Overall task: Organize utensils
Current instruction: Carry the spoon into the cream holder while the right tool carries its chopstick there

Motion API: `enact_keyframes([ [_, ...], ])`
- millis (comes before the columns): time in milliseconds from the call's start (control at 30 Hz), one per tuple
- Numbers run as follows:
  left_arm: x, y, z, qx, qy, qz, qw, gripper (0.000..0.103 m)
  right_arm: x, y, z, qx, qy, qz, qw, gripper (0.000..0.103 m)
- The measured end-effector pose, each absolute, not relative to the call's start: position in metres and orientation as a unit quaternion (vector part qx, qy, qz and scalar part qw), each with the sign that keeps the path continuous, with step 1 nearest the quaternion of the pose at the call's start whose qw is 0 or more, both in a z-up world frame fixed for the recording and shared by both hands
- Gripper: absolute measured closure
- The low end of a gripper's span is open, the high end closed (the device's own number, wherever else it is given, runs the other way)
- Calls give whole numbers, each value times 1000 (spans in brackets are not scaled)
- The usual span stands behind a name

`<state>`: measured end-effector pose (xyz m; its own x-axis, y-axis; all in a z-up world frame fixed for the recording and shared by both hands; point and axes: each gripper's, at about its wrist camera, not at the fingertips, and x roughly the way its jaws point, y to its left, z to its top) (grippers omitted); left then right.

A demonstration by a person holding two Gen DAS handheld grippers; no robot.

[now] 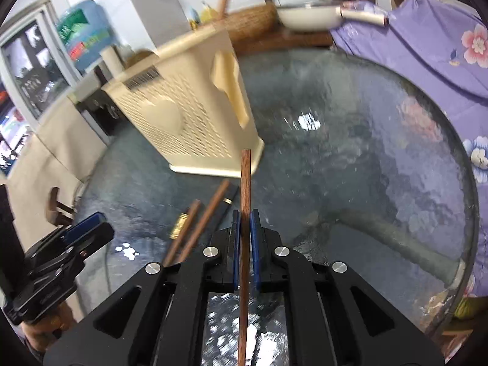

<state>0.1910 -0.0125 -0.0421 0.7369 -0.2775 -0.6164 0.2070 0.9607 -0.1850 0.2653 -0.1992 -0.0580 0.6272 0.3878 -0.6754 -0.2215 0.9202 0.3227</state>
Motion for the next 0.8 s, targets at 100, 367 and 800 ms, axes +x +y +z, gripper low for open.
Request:
enact_keyframes([
  [100,183,-14,-28,-51,319,-135,937,68,251,-200,-37,104,365,194,905,96],
  [367,168,-15,-6,-53,290,-148,944,68,223,-203,-5,114,321,240,909,96],
  [800,159,-14,10,-56,270,-159,948,68,210,-205,15,109,300,253,913,96],
])
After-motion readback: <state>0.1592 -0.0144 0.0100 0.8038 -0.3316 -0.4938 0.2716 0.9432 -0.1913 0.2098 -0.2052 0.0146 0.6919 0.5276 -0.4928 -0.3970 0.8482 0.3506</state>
